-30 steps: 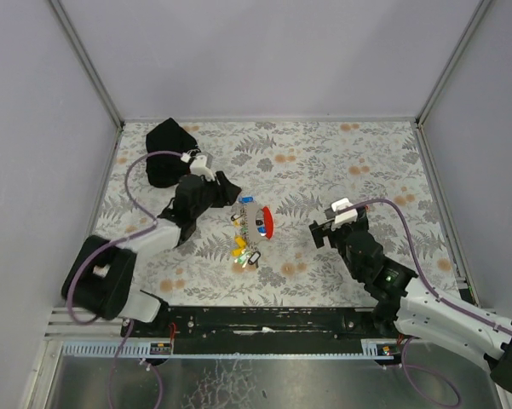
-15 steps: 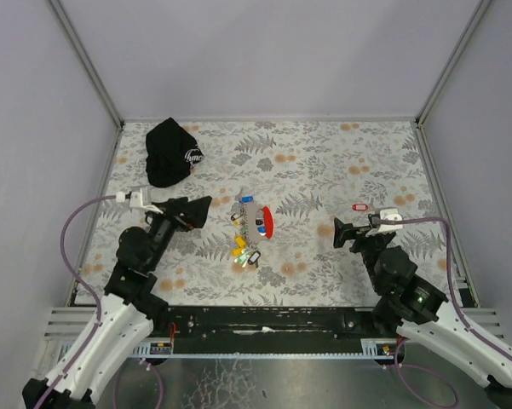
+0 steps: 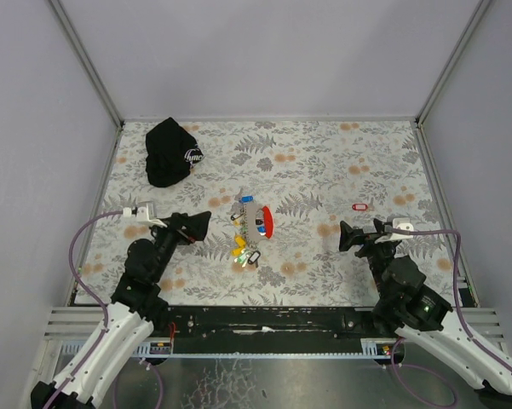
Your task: Put the keys on the keyring
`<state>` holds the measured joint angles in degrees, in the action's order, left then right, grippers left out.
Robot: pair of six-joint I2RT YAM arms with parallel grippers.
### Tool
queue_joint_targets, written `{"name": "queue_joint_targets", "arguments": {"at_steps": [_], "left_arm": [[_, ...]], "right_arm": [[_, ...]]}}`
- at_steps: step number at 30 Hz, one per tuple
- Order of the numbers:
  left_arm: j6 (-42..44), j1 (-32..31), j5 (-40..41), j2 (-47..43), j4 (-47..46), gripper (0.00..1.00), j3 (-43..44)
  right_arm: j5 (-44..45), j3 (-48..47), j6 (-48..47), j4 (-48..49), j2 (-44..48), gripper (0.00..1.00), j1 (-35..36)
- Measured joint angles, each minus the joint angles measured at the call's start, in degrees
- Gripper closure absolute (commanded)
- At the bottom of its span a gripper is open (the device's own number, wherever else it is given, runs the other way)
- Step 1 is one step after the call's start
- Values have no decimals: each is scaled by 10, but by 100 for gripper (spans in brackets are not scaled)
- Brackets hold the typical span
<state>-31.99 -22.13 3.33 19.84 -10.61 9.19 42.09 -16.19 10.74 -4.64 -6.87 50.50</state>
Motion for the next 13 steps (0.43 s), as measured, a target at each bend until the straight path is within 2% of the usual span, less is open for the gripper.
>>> {"name": "queue_joint_targets", "arguments": {"at_steps": [13], "left_arm": [[18,0,-8,6,0,0,0]], "right_arm": [[4,1,0,-2,-15,1,0]]}}
